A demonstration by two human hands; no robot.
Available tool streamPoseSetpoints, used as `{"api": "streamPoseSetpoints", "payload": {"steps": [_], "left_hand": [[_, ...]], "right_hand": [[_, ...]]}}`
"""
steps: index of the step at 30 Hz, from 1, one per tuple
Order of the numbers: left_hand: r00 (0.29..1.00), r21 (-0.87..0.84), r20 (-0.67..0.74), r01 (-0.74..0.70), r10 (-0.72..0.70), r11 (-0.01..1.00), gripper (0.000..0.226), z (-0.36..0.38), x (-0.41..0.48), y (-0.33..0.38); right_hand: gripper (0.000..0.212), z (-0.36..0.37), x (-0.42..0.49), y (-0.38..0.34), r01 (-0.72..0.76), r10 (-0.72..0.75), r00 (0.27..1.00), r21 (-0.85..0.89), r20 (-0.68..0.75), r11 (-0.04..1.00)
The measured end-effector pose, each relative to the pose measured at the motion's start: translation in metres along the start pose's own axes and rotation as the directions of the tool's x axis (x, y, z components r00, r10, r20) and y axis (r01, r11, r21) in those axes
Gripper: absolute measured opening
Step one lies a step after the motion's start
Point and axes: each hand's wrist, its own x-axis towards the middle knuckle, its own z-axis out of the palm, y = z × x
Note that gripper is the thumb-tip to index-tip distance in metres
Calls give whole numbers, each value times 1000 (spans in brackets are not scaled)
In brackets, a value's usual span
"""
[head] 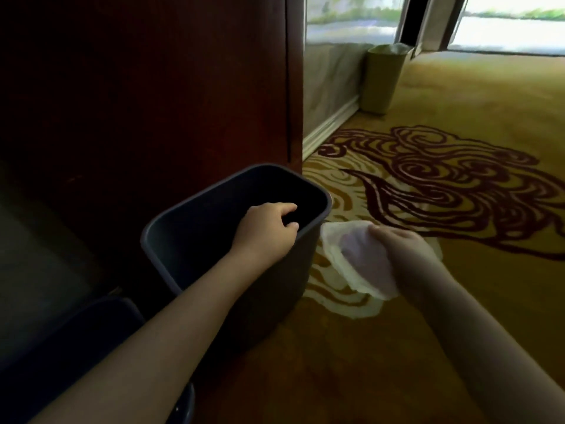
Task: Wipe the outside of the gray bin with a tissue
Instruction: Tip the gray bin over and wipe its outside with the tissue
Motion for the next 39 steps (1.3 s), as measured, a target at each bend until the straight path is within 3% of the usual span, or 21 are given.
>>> {"api": "streamPoseSetpoints", "payload": {"steps": [2, 4, 8, 10, 12, 15, 19, 23, 28, 32, 35, 37, 39], "left_hand": [[984, 97, 145, 94, -107, 991, 49, 8, 12, 1], [952, 88, 253, 154, -172, 984, 47, 12, 22, 1], [914, 17, 384, 135, -131, 991, 28, 17, 25, -2], [934, 76, 340, 87, -108, 993, 19, 21, 23, -2], [957, 105, 269, 81, -107, 991, 14, 18, 23, -2], [968, -20, 202, 156, -149, 988, 12, -4, 29, -5], [963, -262, 177, 243, -201, 934, 14, -43, 36, -10], [947, -585, 193, 322, -258, 744, 18, -59, 36, -19], [928, -769, 245, 363, -281, 526, 19, -37, 23, -31], [903, -828, 277, 398, -329, 394, 21, -9, 9, -45], [894, -836, 305, 416, -328, 356, 26, 9, -3, -57], [903, -857, 319, 404, -287, 319, 25, 16, -8, -63], [909, -873, 332, 398, -253, 283, 25, 19, -10, -67]], "right_hand": [[20, 9, -1, 22, -196, 178, 980, 284, 91, 939], [20, 18, -1, 43, -282, 262, 959, 414, 105, 865], [25, 38, -5, 70, -259, 260, 963, 526, 73, 810], [28, 46, -9, 71, -189, 210, 977, 567, 30, 802], [29, 47, -7, 68, -51, 134, 984, 535, -117, 843], [31, 44, -6, 61, 19, 58, 989, 506, -135, 862], [34, 34, 1, 47, 200, -38, 929, 412, -368, 889], [34, 34, -15, 35, 203, -81, 957, 447, -277, 871], [29, 55, -45, 21, 474, -446, 880, 258, -162, 842], [39, 90, -46, 30, 607, -607, 794, 72, -18, 792], [48, 122, -33, 44, 738, -741, 657, -321, 139, 593], [53, 135, -18, 60, 695, -715, 650, -581, 257, 423], [54, 138, -7, 74, 657, -696, 647, -692, 311, 301]]}}
